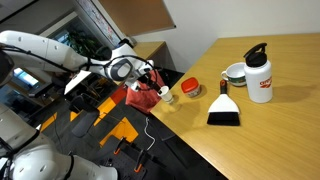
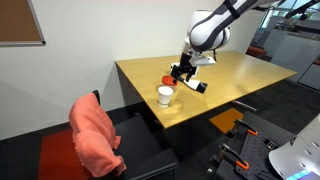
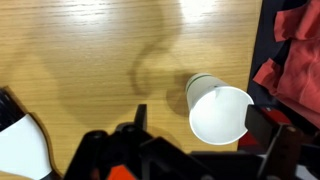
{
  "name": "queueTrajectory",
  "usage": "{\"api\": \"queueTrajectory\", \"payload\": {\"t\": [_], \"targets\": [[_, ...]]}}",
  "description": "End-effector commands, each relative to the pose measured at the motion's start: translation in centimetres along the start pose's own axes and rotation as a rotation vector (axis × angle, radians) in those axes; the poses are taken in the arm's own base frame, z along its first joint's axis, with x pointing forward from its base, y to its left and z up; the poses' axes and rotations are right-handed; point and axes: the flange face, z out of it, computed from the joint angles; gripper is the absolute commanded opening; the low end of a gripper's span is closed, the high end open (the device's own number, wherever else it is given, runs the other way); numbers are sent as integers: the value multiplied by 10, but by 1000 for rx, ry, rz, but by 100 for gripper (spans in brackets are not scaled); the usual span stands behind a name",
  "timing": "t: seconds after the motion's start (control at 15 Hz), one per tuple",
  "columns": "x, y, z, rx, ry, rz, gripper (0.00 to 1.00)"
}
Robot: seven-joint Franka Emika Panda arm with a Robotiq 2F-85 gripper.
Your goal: Move the cup to the right
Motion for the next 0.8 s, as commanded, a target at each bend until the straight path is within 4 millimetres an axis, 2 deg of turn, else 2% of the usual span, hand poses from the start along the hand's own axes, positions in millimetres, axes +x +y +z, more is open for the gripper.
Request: {"api": "queueTrajectory", "payload": {"t": [0.0,0.53,0.6,0.73], "targets": [[20,0,32,24,27,32,100],[35,-5,82,10,64,42,100],[36,-5,86,10,55,40,75],[38,-6,92,6,50,38,66]]}}
